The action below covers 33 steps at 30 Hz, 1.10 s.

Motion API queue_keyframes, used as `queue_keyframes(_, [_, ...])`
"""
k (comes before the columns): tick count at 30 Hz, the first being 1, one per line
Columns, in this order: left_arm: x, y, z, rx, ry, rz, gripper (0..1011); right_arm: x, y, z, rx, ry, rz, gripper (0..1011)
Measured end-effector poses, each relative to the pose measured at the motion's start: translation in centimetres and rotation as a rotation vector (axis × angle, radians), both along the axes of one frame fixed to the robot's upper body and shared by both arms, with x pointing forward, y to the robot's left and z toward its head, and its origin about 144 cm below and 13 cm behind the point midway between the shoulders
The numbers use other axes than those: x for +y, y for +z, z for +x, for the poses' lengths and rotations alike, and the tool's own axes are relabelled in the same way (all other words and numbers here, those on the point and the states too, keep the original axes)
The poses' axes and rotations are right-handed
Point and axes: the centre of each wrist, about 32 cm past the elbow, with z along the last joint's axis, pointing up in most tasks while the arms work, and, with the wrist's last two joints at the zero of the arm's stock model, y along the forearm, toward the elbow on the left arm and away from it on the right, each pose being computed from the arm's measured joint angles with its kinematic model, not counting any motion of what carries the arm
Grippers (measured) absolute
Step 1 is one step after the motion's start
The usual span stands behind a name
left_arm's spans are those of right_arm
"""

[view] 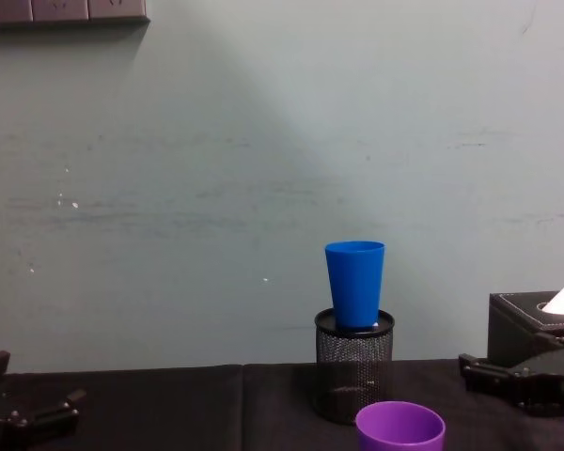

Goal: Pick up one cup with a gripper and tap it against the other cup.

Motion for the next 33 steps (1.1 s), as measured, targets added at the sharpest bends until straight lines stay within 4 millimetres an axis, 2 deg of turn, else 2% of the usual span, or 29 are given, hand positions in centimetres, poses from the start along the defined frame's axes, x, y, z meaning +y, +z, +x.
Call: queue_keyframes(33, [0.0, 0.0, 0.0, 0.0, 0.0, 0.0, 1000, 0.05, 0.1, -0.03, -0.006, -0.008, -0.001, 1003])
